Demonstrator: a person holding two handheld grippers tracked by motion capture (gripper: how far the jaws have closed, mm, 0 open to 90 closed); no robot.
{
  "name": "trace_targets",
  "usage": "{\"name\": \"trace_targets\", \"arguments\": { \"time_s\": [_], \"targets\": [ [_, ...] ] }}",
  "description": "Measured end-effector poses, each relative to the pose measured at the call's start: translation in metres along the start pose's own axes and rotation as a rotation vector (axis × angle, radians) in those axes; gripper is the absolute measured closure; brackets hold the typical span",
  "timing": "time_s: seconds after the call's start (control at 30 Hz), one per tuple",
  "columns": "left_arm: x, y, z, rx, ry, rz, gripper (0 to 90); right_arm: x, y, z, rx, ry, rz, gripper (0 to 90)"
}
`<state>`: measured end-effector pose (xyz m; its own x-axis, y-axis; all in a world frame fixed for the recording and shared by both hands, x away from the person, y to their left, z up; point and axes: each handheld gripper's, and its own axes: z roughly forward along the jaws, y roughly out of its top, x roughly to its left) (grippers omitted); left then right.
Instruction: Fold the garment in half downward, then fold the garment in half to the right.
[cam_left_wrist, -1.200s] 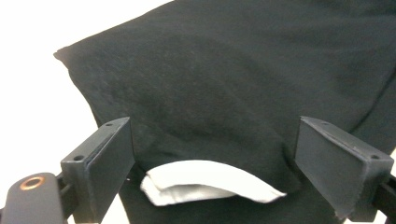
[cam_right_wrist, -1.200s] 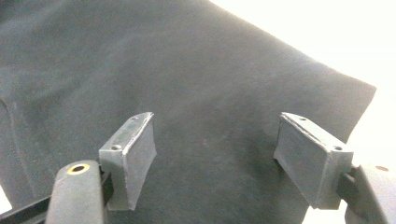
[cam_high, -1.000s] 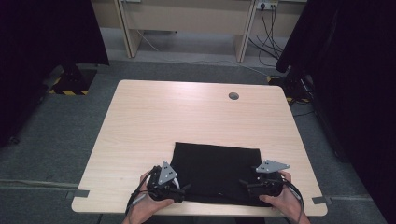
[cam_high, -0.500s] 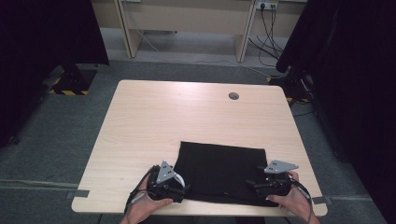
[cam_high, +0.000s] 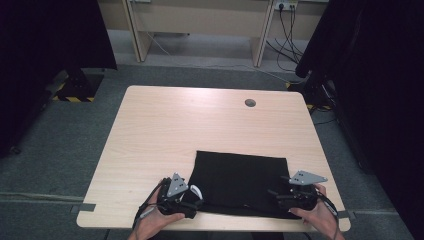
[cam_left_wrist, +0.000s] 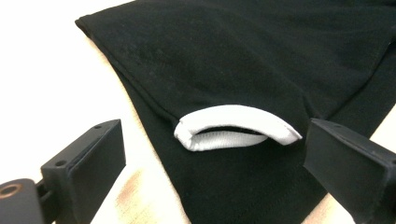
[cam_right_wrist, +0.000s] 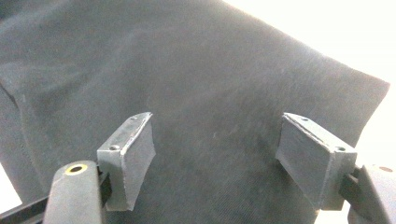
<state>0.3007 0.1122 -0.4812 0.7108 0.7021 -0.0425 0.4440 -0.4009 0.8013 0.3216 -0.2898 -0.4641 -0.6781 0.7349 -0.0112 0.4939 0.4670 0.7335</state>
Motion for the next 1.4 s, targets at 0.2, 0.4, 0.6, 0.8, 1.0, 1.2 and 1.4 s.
{"name": "trace_targets", "arguments": {
  "time_s": [0.2, 0.4, 0.6, 0.8, 1.0, 1.2, 1.4],
  "targets": [
    [0.000, -0.001, -0.001, 0.004, -0.013, 0.004, 4.6, -0.005, -0.012, 0.001, 0.034, -0.016, 0.030, 27.9],
    [0.001, 0.000, 0.001, 0.017, -0.013, 0.009, 4.4, -0.022, -0.017, -0.002, 0.020, 0.004, 0.022, 26.9],
    [0.000, 0.000, 0.003, 0.069, -0.024, 0.021, 4.1, -0.037, -0.021, -0.004, -0.004, 0.017, 0.018, 26.8],
    [-0.004, -0.001, 0.004, 0.100, -0.023, 0.054, 2.6, -0.041, -0.023, -0.006, -0.002, 0.017, 0.015, 26.8],
    [-0.003, -0.002, 0.004, 0.117, -0.035, 0.046, 0.7, -0.041, -0.023, -0.006, -0.002, 0.017, 0.015, 26.7],
    [-0.005, -0.001, 0.005, 0.125, -0.038, 0.067, 0.0, -0.040, -0.023, -0.005, -0.002, 0.009, 0.020, 26.6],
    [-0.006, -0.001, 0.005, 0.122, -0.053, 0.079, 0.0, -0.039, -0.022, -0.005, -0.001, 0.004, 0.029, 25.9]
  ]
}}
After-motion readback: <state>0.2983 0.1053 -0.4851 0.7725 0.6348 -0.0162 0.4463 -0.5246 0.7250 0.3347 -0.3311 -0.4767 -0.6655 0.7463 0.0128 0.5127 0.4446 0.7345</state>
